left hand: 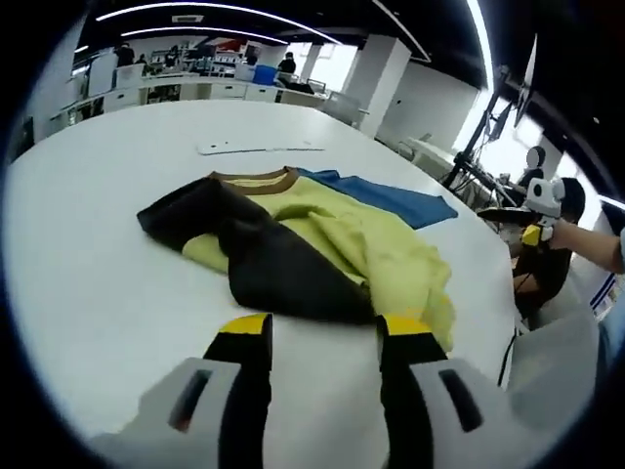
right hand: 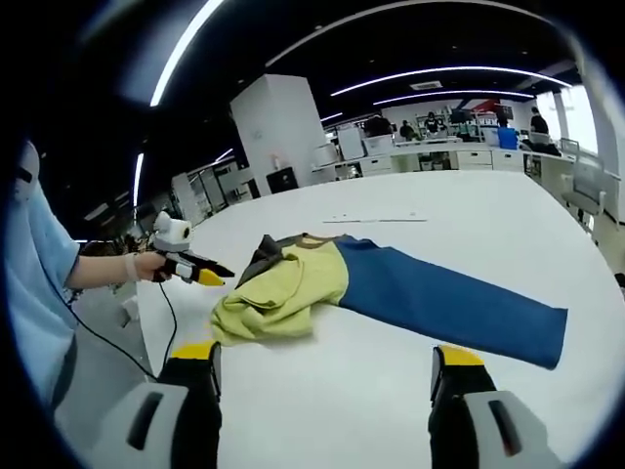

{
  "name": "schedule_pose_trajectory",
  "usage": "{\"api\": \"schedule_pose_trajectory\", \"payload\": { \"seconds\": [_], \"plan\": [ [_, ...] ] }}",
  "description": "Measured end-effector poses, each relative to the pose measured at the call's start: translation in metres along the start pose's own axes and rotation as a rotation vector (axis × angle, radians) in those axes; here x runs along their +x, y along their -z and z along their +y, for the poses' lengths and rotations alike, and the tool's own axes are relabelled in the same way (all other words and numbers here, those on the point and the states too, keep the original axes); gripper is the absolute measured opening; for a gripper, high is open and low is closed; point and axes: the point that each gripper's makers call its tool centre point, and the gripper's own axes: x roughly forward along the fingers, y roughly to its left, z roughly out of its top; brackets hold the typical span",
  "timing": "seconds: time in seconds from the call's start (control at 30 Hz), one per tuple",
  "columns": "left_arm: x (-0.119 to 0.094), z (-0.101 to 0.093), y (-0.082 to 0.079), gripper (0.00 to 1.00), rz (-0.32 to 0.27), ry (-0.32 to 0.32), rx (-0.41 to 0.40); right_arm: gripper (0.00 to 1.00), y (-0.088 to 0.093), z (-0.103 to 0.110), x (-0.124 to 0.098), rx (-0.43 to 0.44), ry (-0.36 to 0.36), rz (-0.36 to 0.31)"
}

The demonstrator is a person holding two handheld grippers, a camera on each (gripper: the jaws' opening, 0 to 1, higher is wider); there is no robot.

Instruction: Fold the garment on the visible template until the final outline fits inside the template.

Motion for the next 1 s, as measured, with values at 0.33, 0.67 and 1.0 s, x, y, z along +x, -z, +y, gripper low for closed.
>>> {"api": "schedule_pose_trajectory", "payload": {
  "seconds": [0.33,0.67,1.0],
  "plan": [
    [0.015,-0.025,0.013,0.25,0.002,0.052,-0.088,0.89,0.003,0.000,0.000,0.004,0.000,0.004],
    [0.023,-0.022,0.009,0.16,-0.019,0.027,-0.187,0.89,0.006,-0.004,-0.006,0.016,0.013,0.001],
    [0.020,-0.022,0.011,0.00,-0.027,0.026,-0.241,0.88,0.008,-0.002,-0.006,0.015,0.014,0.007]
  ]
}}
